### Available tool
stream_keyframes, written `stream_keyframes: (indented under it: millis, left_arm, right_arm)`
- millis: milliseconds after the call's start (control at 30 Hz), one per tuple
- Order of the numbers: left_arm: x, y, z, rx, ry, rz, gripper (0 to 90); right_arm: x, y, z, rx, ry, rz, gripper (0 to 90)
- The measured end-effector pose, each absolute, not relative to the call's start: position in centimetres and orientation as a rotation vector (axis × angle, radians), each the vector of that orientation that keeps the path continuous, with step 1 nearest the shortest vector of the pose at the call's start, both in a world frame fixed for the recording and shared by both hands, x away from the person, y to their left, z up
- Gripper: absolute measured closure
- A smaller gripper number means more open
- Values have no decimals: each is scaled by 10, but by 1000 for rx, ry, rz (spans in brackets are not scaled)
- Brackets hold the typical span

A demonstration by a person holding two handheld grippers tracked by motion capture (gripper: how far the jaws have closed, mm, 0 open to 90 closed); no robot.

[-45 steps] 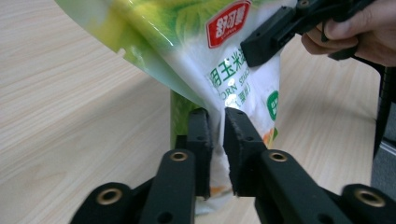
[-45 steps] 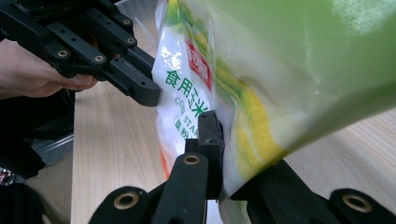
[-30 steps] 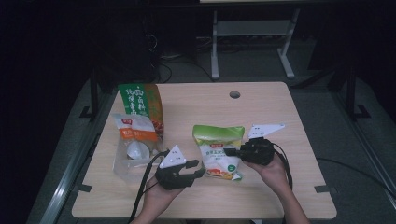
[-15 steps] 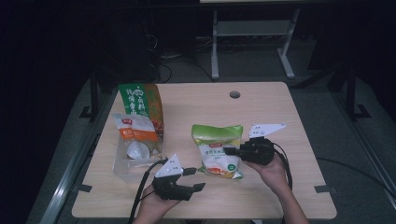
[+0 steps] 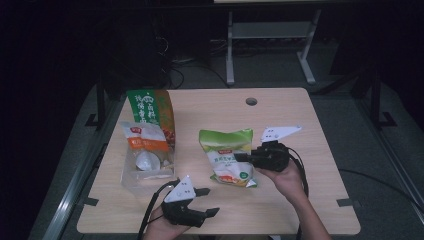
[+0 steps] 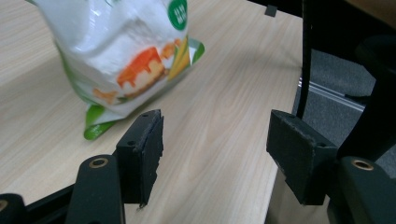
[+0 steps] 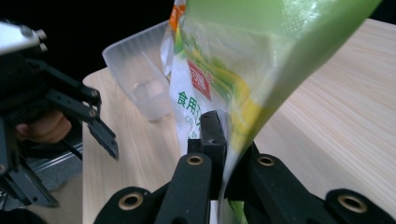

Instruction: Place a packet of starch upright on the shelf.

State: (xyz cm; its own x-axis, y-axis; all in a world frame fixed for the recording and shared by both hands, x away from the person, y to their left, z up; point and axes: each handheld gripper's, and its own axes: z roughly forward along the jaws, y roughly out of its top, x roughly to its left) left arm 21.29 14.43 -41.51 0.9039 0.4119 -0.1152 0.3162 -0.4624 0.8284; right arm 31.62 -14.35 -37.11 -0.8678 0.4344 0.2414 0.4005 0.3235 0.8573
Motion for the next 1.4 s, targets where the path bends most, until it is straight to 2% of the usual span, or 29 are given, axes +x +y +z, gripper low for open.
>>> stream_keyframes:
  millis: [833,1400]
  left_arm:
    - [199,143,-424,2097,484,128,329]
    - [195,146,-424,2102,461,152,318]
  right_arm:
    - [330,-69,-316,612,2595,1678,892]
    - [339,-6,-301,486,2643,1740,893]
